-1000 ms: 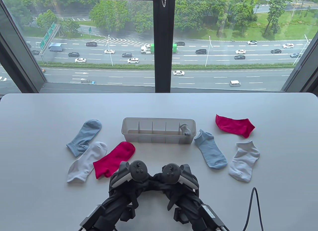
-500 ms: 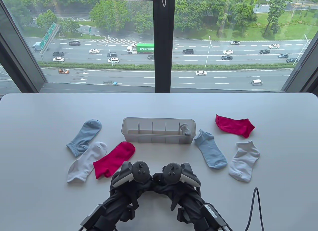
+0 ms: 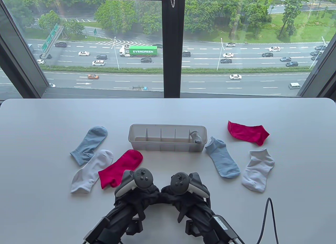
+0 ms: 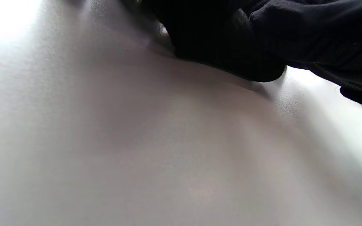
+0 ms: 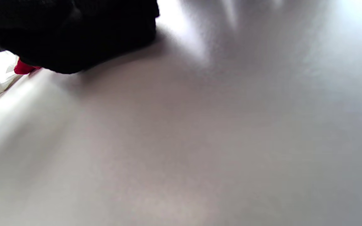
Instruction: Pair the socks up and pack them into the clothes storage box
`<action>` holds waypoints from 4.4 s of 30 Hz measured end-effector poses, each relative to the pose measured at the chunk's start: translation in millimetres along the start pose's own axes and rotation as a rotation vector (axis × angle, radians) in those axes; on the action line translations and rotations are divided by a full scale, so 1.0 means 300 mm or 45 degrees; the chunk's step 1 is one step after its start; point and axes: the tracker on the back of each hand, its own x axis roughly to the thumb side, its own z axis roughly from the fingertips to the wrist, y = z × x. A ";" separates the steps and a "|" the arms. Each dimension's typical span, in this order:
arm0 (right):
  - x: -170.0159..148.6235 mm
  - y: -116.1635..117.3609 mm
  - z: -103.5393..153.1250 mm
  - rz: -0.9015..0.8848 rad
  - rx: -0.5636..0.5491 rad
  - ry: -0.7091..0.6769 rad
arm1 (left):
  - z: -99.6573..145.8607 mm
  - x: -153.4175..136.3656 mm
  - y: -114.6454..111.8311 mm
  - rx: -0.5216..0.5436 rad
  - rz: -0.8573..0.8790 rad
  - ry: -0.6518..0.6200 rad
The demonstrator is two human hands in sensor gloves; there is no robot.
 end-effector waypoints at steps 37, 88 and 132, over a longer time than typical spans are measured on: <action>-0.010 -0.140 0.074 -0.299 -0.439 -0.189 | 0.083 0.116 0.067 0.485 -0.417 -0.188; 0.035 -0.181 0.136 -0.534 -0.853 -0.206 | 0.166 0.053 0.130 0.767 0.729 -0.470; 0.130 -0.094 0.042 -0.220 -0.029 -0.375 | 0.134 -0.020 0.183 0.751 0.245 -0.379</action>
